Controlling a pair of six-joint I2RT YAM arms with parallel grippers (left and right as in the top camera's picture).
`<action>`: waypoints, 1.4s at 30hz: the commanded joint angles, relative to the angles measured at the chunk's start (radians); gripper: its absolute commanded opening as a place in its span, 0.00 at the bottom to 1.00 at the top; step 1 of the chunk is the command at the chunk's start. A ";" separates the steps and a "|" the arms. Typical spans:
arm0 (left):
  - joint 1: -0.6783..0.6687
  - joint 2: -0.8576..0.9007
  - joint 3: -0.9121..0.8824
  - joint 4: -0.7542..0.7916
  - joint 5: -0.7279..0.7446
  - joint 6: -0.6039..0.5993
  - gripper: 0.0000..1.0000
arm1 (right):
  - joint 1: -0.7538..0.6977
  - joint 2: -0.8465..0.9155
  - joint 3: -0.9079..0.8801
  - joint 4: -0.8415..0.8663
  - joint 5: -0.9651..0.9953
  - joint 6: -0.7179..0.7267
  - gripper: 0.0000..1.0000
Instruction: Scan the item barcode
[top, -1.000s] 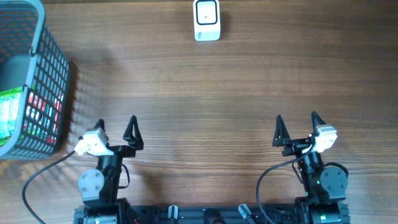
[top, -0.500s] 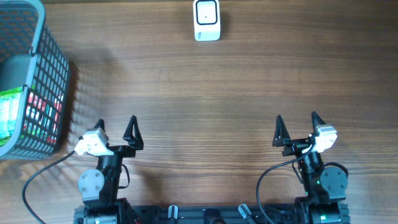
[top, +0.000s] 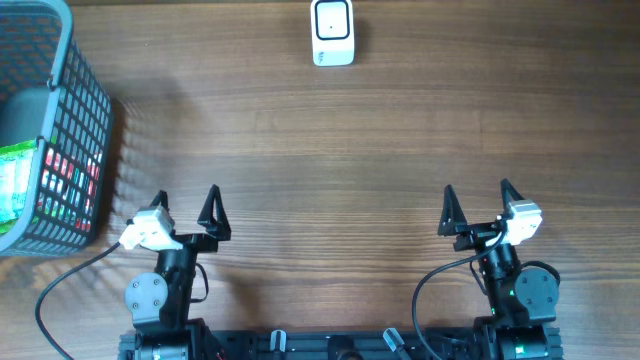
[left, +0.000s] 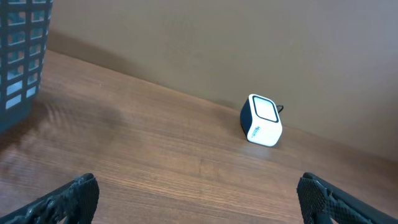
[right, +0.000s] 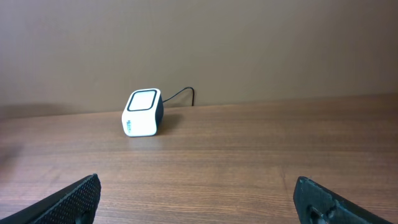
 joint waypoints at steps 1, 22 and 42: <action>0.006 -0.005 -0.002 0.027 -0.062 0.016 1.00 | -0.005 -0.010 -0.001 0.003 0.013 0.001 1.00; 0.006 1.063 1.835 -1.093 -0.018 0.203 1.00 | -0.005 -0.010 -0.001 0.003 0.013 0.001 1.00; 0.430 1.687 2.024 -1.215 -0.447 -0.034 1.00 | -0.005 -0.010 -0.001 0.003 0.013 0.001 1.00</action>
